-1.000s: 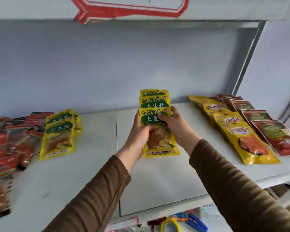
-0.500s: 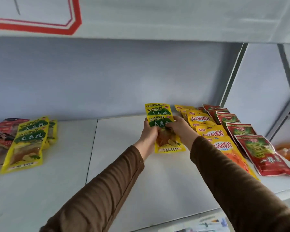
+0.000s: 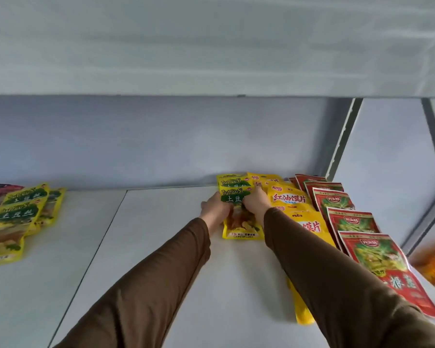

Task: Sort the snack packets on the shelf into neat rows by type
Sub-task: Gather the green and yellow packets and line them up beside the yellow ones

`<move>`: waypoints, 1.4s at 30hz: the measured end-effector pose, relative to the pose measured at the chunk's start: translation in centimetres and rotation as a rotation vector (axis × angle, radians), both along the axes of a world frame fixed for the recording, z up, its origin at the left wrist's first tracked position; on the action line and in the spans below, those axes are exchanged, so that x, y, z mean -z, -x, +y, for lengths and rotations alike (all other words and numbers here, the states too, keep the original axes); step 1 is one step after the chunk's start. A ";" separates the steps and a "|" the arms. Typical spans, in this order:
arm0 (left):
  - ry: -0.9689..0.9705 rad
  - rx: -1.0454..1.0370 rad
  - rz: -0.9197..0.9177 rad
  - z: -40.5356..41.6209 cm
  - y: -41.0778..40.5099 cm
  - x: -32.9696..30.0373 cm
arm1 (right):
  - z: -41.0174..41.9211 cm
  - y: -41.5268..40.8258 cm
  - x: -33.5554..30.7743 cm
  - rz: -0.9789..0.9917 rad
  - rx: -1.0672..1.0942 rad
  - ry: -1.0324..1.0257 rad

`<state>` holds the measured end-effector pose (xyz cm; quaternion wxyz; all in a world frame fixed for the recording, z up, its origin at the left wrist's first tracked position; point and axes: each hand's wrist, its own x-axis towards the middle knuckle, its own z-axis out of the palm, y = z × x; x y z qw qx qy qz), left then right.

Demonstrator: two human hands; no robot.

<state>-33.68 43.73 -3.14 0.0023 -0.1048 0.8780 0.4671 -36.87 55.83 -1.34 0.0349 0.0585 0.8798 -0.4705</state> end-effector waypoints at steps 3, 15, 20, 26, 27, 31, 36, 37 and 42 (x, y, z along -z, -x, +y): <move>0.066 -0.049 -0.012 0.3 0.8 0.8 | 0.2 0.3 0.5 0.018 -0.008 -0.073; 0.230 -0.017 0.088 -2.0 0.4 0.2 | 0.1 -1.9 -0.8 0.394 -0.002 -0.240; 0.298 -0.041 0.227 -5.5 -2.9 -1.5 | -1.8 -4.1 -2.8 0.568 -0.123 -0.241; 0.349 -0.131 0.313 -12.2 -7.9 -2.2 | -7.7 -7.4 -3.4 0.631 -0.255 -0.224; 0.344 -0.147 0.315 -13.5 -8.8 -2.1 | -8.9 -8.1 -3.3 0.626 -0.274 -0.222; 0.314 -0.195 0.317 -19.2 -12.7 -2.0 | -14.3 -10.9 -3.1 0.598 -0.348 -0.195; 0.292 -0.211 0.328 -27.3 -17.4 -1.5 | -23.5 -14.8 -2.2 0.542 -0.414 -0.147; 0.290 -0.206 0.327 -29.1 -18.3 -1.4 | -25.6 -15.7 -2.0 0.528 -0.424 -0.139; 0.268 -0.211 0.350 -37.7 -22.3 -1.1 | -34.8 -19.6 -1.3 0.487 -0.464 -0.079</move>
